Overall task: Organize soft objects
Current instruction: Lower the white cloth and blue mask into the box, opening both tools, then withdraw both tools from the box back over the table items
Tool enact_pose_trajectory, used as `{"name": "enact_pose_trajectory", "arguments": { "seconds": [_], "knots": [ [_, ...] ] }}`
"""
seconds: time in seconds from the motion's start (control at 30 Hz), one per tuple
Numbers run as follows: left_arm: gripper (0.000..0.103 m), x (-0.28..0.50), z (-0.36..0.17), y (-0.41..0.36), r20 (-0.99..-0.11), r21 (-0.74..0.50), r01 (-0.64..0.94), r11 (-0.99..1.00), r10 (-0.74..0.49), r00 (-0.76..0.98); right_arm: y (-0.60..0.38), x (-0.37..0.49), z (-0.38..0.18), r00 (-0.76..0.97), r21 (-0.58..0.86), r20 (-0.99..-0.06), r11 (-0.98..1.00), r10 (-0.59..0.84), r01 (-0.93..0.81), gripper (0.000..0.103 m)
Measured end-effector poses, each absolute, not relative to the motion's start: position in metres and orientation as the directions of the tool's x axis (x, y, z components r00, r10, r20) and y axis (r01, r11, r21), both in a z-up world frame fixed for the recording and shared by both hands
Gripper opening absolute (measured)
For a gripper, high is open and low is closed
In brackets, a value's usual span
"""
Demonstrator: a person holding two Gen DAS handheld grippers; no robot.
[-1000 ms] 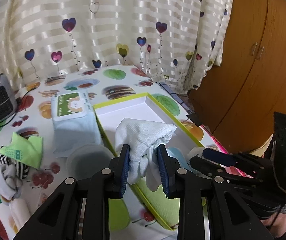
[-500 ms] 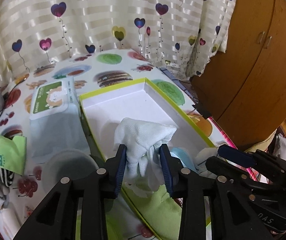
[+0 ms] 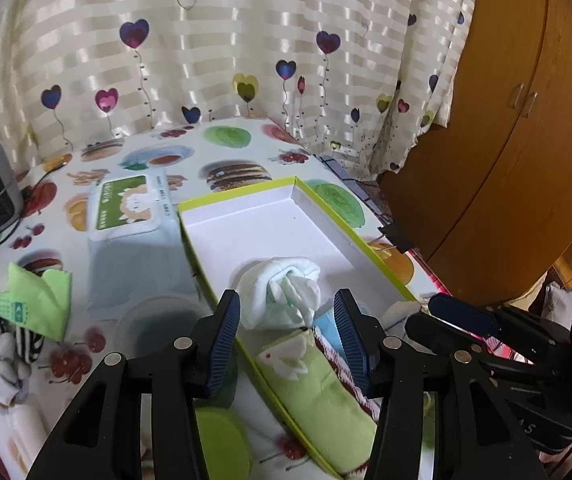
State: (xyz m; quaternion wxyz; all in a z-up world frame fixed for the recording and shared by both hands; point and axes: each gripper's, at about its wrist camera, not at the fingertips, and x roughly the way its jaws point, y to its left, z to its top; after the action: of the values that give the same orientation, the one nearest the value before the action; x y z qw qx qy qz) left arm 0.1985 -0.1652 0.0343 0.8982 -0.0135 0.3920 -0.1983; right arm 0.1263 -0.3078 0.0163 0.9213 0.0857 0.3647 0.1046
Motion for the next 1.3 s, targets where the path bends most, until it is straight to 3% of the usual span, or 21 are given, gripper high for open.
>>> {"name": "enact_pose_trajectory", "arguments": {
  "seconds": [0.17,0.3,1.3],
  "knots": [
    [0.048,0.179,0.044,-0.153,-0.681,-0.184,0.339,0.923,-0.368,0.633,-0.302,0.116,0.024,0.725,0.224,-0.637,0.963,0.262,-0.151,0.037],
    [0.048,0.163,0.051,-0.142,-0.663,-0.18,0.329,0.927,-0.362,0.656,-0.293,0.108,0.032,0.735,0.212,-0.62,0.96,0.275,-0.181,0.051],
    [0.048,0.088,0.05,-0.062,-0.645,-0.221,0.187,0.957,-0.287,0.708,-0.221,0.07,0.046,0.673,0.165,-0.636,0.919,0.377,-0.359,0.051]
  ]
}}
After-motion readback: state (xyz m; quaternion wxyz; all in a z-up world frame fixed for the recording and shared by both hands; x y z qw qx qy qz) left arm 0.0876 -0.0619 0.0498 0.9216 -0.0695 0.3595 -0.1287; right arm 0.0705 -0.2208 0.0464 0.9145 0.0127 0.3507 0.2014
